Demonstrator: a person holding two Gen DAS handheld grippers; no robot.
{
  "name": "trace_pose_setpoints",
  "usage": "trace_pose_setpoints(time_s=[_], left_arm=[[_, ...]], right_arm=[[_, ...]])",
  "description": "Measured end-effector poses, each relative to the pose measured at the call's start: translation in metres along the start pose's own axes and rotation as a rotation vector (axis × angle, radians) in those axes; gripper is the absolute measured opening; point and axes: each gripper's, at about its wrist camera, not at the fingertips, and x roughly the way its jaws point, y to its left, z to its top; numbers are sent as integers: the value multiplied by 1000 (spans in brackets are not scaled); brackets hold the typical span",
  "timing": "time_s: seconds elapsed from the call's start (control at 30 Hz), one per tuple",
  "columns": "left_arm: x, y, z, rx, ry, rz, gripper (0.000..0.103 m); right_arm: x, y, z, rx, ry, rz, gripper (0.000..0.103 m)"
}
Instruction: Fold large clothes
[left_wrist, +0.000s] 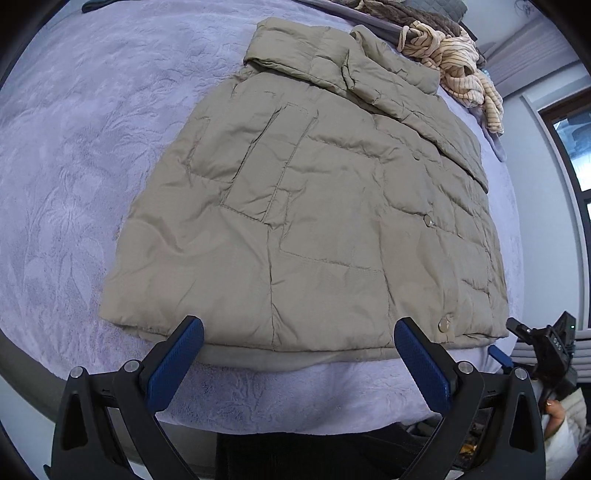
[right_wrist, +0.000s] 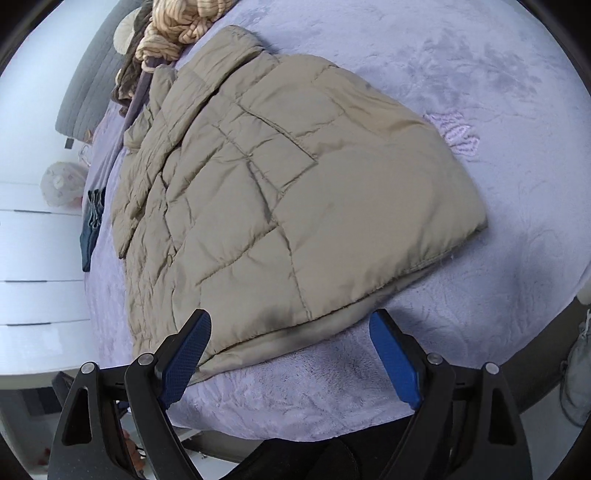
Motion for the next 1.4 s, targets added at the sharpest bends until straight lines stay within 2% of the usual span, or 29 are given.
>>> trace_pose_setpoints(time_s=[0.2, 0.27, 0.3, 0.5, 0.6, 0.67, 0.73, 0.77, 0.8, 0.87, 0.93, 0.97, 1.1, 1.4], left_arm=[[10, 33, -13, -107, 79, -113, 103], [19, 43, -18, -160, 103, -138, 103], [23, 46, -18, -181, 108, -151, 103], [38, 45, -3, -264, 41, -234, 103], [42, 45, 8, -291, 2, -251, 103], [43, 45, 15, -299, -13, -257, 84], [43, 42, 21, -280, -7, -261, 33], [40, 42, 24, -256, -10, -252, 21], [36, 41, 26, -230, -21, -243, 14], [25, 41, 29, -196, -58, -248, 14], [14, 42, 31, -172, -86, -260, 14], [10, 41, 33, -160, -95, -259, 14], [-6, 34, 40, -113, -132, -258, 14], [-53, 9, 71, -35, -259, -259, 14]], right_arm=[[13, -26, 6, 176, -8, 68, 90], [17, -27, 9, 207, -18, 118, 103], [19, -26, 10, 223, -30, 129, 103], [21, -23, 21, 250, -57, 214, 103], [22, -26, 26, 284, -53, 244, 103], [24, -29, 28, 321, -40, 261, 103], [22, -32, 29, 351, -49, 293, 103], [20, -33, 28, 356, -53, 298, 102], [19, -33, 28, 360, -55, 301, 99], [19, -33, 27, 360, -51, 296, 73], [21, -34, 28, 365, -35, 269, 22], [20, -36, 27, 367, -35, 251, 12], [8, -29, 26, 315, -68, 241, 7], [-33, 33, 58, 57, -129, 188, 7]])
